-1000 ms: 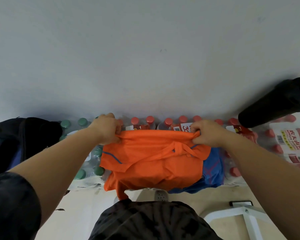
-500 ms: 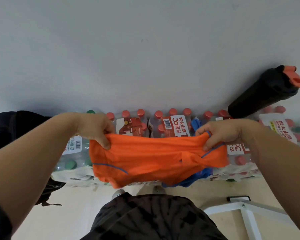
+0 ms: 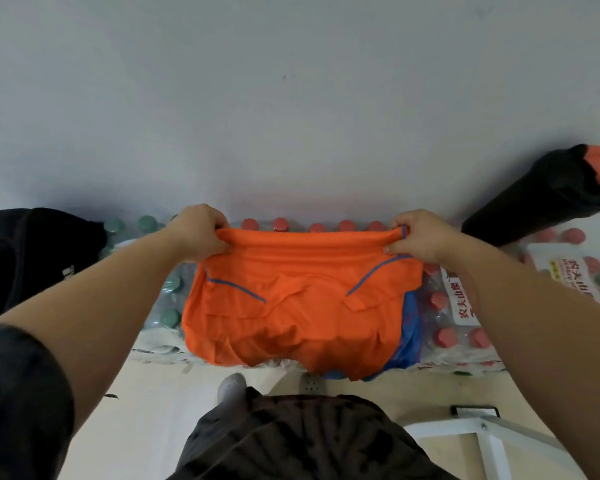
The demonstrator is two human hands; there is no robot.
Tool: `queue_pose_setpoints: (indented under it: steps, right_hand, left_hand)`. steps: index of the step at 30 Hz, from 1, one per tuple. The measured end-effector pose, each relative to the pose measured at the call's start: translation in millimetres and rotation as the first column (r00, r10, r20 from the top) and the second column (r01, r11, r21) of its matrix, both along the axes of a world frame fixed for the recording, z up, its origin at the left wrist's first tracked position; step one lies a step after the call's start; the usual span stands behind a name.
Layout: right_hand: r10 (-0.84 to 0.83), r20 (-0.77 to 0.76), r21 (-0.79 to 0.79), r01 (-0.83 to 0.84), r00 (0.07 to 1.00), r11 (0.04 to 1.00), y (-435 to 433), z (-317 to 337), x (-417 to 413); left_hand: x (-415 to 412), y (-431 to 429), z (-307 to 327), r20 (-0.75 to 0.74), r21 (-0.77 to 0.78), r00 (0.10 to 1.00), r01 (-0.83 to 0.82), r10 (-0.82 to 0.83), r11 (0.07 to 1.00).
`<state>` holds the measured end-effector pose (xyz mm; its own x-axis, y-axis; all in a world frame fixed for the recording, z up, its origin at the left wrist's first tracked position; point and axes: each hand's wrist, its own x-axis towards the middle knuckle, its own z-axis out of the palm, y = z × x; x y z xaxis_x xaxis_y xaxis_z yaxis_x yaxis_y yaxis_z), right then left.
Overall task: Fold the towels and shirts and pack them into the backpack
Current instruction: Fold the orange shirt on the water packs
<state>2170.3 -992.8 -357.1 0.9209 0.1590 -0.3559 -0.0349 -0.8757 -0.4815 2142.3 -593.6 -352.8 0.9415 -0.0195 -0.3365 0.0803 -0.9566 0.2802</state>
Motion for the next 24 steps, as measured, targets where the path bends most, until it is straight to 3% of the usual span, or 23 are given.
queue_pose_setpoints:
  steps: [3, 8, 11, 13, 16, 20, 24]
  right_hand:
    - [-0.023, 0.107, -0.024, 0.026, 0.994, 0.999, -2, 1, 15]
    - [-0.091, 0.399, -0.051, 0.122, 0.912, 0.991, 2, 14, 30]
    - [-0.110, 0.622, 0.027, 0.120, 0.775, 0.992, 1, 11, 12]
    - [-0.122, 0.692, 0.081, 0.091, 0.712, 0.992, 0, 9, -4]
    - [0.056, 0.658, -0.012, -0.063, 0.751, 0.998, 0, 3, -31]
    - [0.325, 0.461, -0.092, -0.320, 0.826, 0.943, -3, -19, -62]
    - [0.375, 0.273, -0.180, -0.336, 0.886, 0.924, -11, -26, -73]
  left_hand:
    - [11, 3, -2, 0.080, -0.037, 0.996, -0.024, 0.027, 0.999]
    - [32, -5, 22, 0.447, -0.055, 0.894, -0.015, 0.039, 0.998]
    - [25, -9, 29, 0.608, 0.014, 0.791, 0.079, -0.071, 0.997]
    - [14, -4, 24, 0.653, 0.037, 0.747, 0.134, -0.126, 0.990]
    - [-16, 6, 8, 0.597, 0.052, 0.775, 0.224, -0.210, 0.973]
    - [-57, 21, -16, 0.406, 0.084, 0.833, 0.374, -0.375, 0.924]
    - [-78, 33, -30, 0.254, 0.046, 0.876, 0.414, -0.411, 0.909]
